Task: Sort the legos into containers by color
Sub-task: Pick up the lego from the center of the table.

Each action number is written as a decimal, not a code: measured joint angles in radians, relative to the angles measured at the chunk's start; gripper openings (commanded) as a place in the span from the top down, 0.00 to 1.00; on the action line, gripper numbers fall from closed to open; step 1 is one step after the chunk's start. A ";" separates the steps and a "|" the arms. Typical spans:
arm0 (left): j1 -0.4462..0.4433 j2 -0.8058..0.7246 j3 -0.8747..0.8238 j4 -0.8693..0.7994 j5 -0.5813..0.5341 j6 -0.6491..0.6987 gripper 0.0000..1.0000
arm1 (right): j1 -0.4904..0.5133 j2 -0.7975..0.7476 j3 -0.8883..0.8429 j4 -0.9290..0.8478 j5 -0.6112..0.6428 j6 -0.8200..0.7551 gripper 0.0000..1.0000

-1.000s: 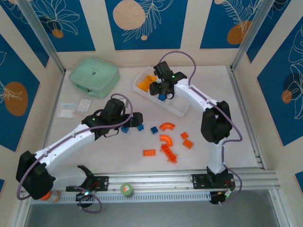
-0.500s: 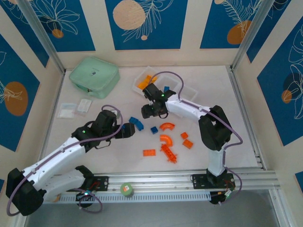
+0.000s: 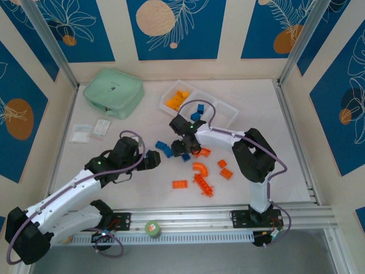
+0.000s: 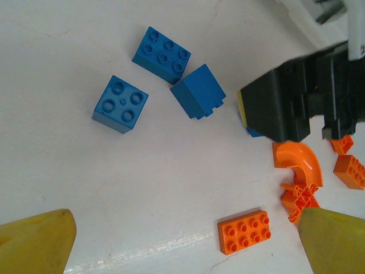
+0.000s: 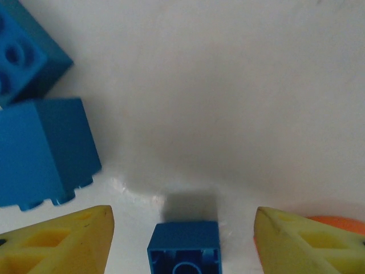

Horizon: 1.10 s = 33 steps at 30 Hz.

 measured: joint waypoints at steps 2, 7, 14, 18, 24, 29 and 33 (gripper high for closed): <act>0.000 -0.002 -0.004 0.000 -0.003 -0.002 0.01 | 0.014 0.000 -0.018 0.000 0.003 0.003 0.38; 0.000 -0.011 -0.007 0.000 -0.007 -0.002 0.01 | 0.036 -0.003 -0.036 0.007 0.011 0.012 0.46; 0.000 -0.021 -0.011 0.000 -0.007 -0.003 0.01 | 0.045 -0.003 -0.045 0.007 0.018 0.014 0.57; 0.000 -0.031 -0.021 0.000 -0.007 -0.003 0.01 | 0.045 -0.003 -0.044 0.006 0.025 0.011 0.65; 0.000 -0.032 -0.024 0.000 -0.007 -0.003 0.01 | 0.045 -0.003 -0.018 0.000 0.025 0.000 0.76; 0.000 -0.048 -0.027 0.001 -0.007 -0.003 0.01 | 0.043 -0.018 -0.008 -0.006 0.025 -0.002 0.79; 0.000 -0.056 -0.027 0.004 -0.006 -0.002 0.01 | 0.028 -0.073 -0.008 -0.018 0.021 -0.002 0.82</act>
